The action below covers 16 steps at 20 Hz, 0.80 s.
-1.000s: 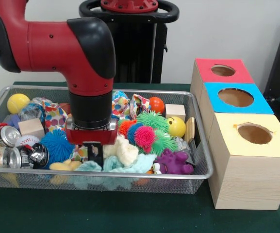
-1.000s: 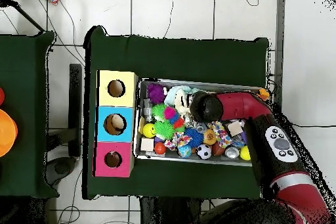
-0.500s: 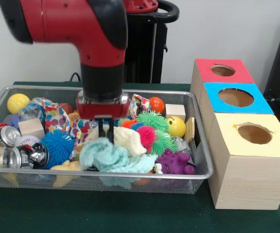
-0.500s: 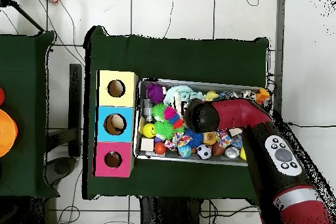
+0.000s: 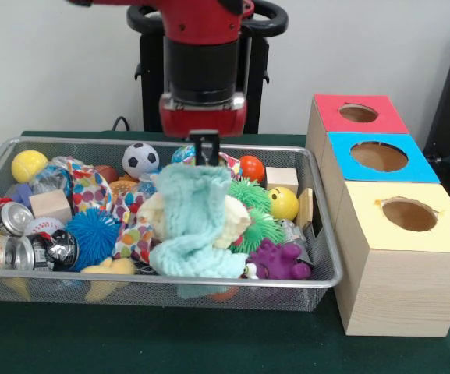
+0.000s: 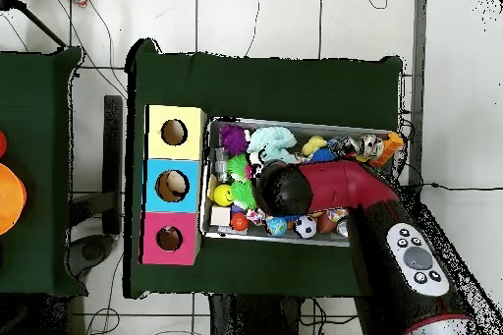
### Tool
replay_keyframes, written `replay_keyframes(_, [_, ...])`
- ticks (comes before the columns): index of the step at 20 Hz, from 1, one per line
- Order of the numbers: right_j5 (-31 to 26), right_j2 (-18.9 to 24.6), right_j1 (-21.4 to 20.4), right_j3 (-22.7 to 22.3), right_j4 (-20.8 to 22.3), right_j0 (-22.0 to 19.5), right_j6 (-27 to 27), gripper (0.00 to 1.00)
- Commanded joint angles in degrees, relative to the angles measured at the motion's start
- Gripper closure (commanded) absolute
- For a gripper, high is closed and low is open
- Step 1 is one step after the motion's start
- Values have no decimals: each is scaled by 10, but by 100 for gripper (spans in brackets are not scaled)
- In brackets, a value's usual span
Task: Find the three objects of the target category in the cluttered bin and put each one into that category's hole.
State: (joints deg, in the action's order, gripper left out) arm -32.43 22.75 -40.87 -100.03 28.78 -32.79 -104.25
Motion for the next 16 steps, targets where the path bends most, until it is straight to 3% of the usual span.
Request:
replay_keyframes(1, [-63,-31,-14,-70,-42,24,-68,100])
replay_keyframes(14, [-8,-45,11,-67,-40,33,-53,100])
replay_keyframes(15, [-5,-46,10,-67,-40,34,-54,0])
replay_keyframes(16, [-7,-46,10,-66,-40,34,-52,0])
